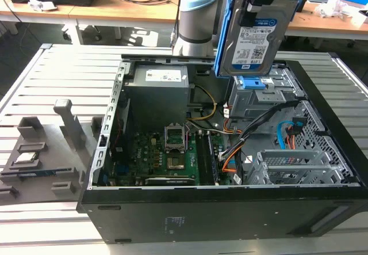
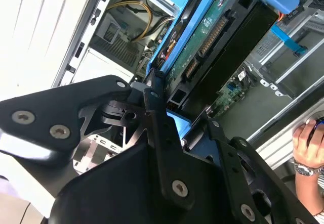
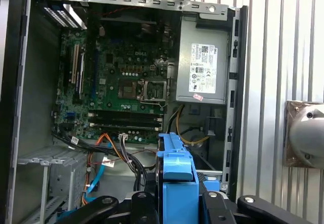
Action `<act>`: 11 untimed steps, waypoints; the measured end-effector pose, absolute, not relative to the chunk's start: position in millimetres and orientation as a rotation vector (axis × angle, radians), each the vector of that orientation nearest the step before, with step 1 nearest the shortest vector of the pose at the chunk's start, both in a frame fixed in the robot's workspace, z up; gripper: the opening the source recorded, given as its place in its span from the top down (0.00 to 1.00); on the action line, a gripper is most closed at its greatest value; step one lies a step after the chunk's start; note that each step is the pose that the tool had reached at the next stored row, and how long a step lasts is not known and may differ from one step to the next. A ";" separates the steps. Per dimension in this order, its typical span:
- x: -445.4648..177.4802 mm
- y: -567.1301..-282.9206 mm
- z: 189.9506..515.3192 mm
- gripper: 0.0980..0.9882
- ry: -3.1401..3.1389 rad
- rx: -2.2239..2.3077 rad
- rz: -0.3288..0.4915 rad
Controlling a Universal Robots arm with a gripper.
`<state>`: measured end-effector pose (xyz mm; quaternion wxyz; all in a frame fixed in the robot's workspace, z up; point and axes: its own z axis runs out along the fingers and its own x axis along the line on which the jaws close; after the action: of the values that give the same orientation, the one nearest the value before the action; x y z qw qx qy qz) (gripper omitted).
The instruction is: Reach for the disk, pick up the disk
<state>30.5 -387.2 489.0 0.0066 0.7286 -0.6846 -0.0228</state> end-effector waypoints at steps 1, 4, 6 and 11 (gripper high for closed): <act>30.5 -389.8 489.0 0.70 -2.142 2.279 -0.071; 30.5 -395.9 489.0 0.70 -2.142 2.279 -0.071; 30.5 -399.3 489.0 0.70 -2.142 2.279 -0.071; 30.5 -405.1 489.0 0.70 -2.141 2.279 -0.071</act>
<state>30.5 -405.1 489.0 0.0067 0.7286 -0.6845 -0.0228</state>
